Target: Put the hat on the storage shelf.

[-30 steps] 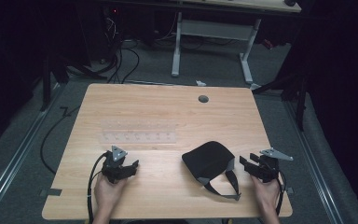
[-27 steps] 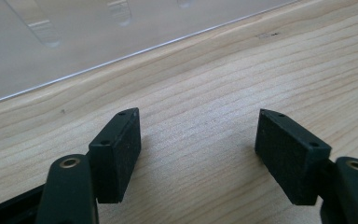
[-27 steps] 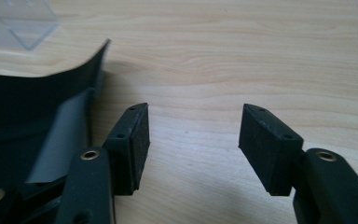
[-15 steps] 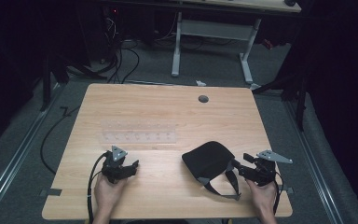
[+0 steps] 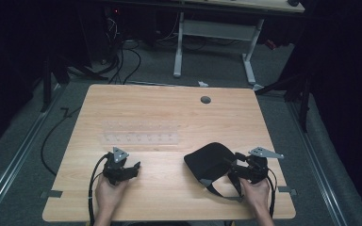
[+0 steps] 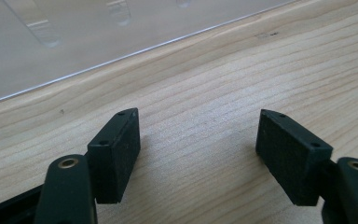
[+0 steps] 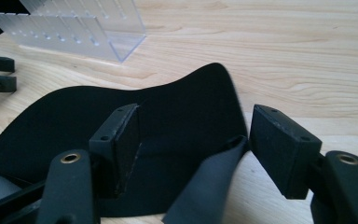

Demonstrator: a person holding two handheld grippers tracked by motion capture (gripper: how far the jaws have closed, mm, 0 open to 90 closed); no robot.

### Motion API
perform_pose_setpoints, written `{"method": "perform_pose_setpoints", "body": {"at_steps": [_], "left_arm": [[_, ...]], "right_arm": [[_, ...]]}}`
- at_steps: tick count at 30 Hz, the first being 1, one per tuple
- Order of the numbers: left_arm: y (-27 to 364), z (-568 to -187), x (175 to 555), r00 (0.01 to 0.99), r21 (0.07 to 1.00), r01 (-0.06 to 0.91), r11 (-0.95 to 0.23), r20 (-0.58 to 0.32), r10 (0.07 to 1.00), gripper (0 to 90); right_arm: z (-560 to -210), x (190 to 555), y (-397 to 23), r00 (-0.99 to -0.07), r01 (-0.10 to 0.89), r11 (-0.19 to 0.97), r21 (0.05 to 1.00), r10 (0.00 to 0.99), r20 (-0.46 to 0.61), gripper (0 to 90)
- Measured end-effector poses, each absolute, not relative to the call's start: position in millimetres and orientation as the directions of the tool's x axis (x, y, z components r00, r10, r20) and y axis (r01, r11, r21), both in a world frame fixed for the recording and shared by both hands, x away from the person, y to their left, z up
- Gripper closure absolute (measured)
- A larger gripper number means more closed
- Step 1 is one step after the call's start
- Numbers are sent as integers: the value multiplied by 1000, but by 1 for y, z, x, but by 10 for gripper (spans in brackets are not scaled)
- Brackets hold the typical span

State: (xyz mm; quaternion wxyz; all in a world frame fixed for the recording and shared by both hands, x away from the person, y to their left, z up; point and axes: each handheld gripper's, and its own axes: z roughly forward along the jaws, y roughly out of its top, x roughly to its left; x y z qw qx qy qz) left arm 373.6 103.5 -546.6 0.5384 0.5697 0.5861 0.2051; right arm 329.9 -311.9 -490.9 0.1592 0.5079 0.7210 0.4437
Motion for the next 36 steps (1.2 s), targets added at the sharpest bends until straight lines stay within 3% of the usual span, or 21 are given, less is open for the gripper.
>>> {"method": "perform_pose_setpoints", "body": {"at_steps": [18,36], "left_arm": [[103,-547,374,229,854,447,267,-397,889,309],[103,-547,374,229,854,447,266,-396,889,309]], "right_arm": [[-522,350,-302,-461,667,91,739,830,314,423],[-525,347,-298,-556,645,179,743,777,295,727]]}}
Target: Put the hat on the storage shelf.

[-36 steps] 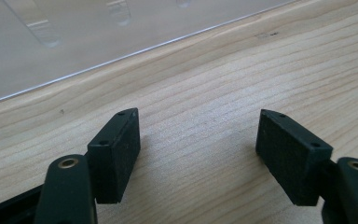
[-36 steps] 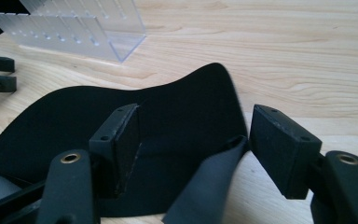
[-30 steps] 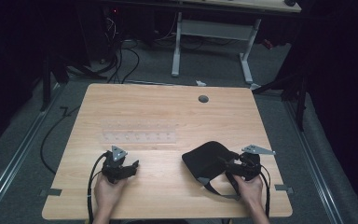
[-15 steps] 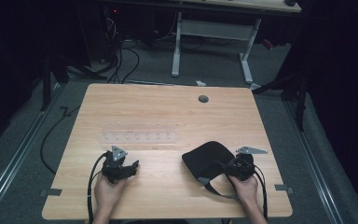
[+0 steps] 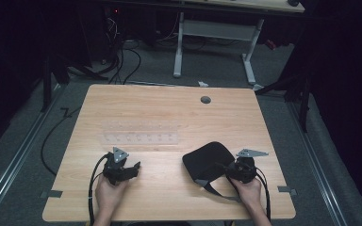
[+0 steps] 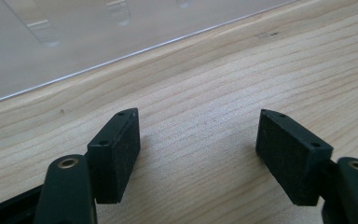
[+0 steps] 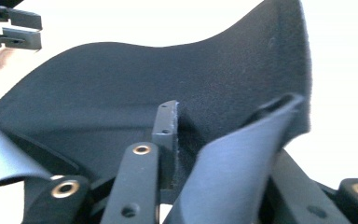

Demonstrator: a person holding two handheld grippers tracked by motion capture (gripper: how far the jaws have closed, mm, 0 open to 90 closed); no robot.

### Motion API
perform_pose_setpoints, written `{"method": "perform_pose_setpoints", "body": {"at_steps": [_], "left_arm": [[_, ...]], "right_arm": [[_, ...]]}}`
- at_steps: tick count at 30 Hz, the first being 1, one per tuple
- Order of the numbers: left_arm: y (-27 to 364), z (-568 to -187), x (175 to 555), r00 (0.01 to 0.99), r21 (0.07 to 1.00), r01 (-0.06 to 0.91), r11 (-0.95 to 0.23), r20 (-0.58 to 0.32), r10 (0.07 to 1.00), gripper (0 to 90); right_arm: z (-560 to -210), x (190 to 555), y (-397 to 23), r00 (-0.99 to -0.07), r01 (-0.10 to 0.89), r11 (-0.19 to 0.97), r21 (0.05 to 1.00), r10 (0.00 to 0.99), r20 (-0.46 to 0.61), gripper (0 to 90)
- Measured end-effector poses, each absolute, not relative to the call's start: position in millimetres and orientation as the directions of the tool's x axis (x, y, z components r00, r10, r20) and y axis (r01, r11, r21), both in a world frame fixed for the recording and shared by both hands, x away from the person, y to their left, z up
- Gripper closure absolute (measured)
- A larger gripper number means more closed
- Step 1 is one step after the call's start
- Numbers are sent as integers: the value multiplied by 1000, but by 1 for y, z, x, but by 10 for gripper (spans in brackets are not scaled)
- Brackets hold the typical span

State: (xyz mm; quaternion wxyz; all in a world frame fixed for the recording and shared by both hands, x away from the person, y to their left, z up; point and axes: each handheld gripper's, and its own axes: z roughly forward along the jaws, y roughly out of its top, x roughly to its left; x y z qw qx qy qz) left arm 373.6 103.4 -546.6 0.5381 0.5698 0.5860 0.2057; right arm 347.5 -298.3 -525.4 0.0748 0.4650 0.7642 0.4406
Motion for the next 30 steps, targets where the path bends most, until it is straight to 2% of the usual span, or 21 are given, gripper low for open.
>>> {"method": "perform_pose_setpoints", "body": {"at_steps": [3,10,20,30], "left_arm": [[103,-547,374,229,854,447,266,-397,889,309],[103,-547,374,234,853,450,263,-397,888,297],[102,-547,373,243,852,458,252,-393,887,252],[100,-547,371,259,854,462,239,-387,885,247]], "right_arm": [[-523,346,-299,-573,635,186,750,765,295,785],[-519,342,-299,-590,623,188,760,751,297,834],[-513,338,-300,-595,620,170,766,738,318,847],[-495,332,-297,-607,600,178,780,736,299,849]]}}
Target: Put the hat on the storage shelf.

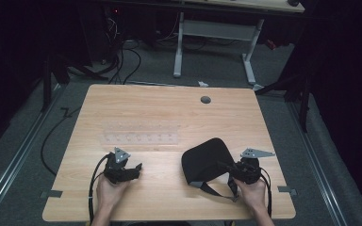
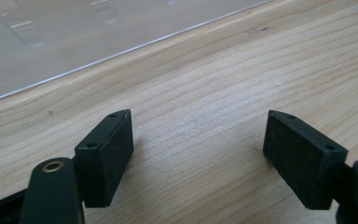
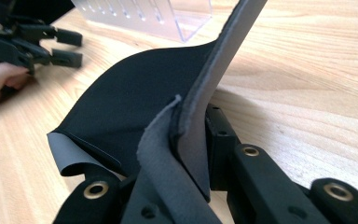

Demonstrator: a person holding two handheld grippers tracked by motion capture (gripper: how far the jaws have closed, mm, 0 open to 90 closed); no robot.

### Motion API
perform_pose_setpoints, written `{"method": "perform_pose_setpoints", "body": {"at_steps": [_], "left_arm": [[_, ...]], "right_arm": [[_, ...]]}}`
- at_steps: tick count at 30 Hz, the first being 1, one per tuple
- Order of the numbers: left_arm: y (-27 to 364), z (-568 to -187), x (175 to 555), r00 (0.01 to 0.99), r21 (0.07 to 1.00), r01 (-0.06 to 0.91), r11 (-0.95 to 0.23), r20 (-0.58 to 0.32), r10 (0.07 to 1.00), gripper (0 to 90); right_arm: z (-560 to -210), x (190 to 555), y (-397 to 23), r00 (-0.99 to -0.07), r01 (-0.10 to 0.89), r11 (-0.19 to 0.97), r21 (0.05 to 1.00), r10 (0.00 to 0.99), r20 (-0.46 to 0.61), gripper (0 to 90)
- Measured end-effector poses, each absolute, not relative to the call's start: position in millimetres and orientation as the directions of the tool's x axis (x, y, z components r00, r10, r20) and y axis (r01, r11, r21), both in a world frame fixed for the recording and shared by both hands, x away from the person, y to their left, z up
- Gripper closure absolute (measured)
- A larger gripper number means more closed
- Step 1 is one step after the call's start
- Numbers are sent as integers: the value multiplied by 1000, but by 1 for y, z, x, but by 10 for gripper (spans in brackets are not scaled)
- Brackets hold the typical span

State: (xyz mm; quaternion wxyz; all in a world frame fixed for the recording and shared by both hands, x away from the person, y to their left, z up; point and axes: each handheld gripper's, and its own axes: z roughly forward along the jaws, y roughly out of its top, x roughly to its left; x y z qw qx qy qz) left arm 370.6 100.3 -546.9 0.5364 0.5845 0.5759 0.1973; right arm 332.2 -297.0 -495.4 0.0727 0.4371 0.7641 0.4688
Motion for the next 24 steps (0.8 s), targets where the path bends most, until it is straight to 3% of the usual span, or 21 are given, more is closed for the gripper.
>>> {"method": "perform_pose_setpoints", "body": {"at_steps": [11,24], "left_arm": [[84,-533,351,379,875,440,201,-384,842,256],[47,-501,319,578,909,387,155,-370,727,255]], "right_arm": [[-481,329,-298,-596,610,123,783,722,351,848],[-459,329,-280,-618,611,117,783,688,380,847]]}}
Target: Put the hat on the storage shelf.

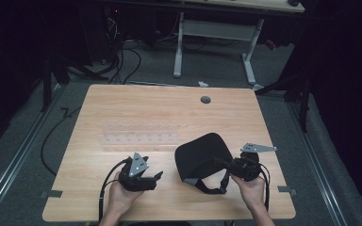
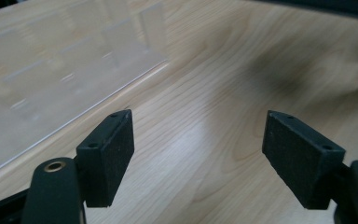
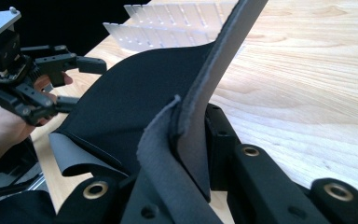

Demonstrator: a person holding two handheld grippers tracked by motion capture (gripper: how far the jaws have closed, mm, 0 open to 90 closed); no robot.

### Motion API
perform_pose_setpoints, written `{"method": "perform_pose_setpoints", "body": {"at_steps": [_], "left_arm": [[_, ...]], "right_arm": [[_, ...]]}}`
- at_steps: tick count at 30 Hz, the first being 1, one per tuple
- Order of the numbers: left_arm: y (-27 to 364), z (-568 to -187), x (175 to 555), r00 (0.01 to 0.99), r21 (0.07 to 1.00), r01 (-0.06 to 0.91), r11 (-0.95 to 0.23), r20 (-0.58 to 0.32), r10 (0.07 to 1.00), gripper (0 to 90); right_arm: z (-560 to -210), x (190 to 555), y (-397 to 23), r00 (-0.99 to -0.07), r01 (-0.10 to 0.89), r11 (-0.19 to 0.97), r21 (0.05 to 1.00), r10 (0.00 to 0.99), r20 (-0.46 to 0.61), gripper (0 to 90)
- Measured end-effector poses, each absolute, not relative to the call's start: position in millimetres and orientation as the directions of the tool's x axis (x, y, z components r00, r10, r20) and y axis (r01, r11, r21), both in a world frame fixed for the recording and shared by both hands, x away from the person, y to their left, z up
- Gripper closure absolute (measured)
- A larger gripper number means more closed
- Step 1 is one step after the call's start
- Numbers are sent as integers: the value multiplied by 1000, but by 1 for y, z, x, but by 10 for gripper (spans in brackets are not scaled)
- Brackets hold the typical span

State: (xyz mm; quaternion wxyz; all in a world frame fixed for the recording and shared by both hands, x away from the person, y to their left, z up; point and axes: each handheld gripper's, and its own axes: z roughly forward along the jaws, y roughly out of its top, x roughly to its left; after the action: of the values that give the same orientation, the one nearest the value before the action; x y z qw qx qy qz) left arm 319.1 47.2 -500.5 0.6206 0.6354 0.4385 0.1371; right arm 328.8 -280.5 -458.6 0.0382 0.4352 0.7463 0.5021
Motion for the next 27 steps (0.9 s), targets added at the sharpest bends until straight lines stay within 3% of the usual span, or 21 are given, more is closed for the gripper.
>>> {"method": "perform_pose_setpoints", "body": {"at_steps": [17,27], "left_arm": [[20,-492,305,677,932,351,84,-315,665,219],[14,-493,303,694,945,320,59,-277,665,248]], "right_arm": [[-460,333,-258,-621,659,148,737,661,422,846],[-461,336,-251,-614,683,169,711,660,432,844]]}}
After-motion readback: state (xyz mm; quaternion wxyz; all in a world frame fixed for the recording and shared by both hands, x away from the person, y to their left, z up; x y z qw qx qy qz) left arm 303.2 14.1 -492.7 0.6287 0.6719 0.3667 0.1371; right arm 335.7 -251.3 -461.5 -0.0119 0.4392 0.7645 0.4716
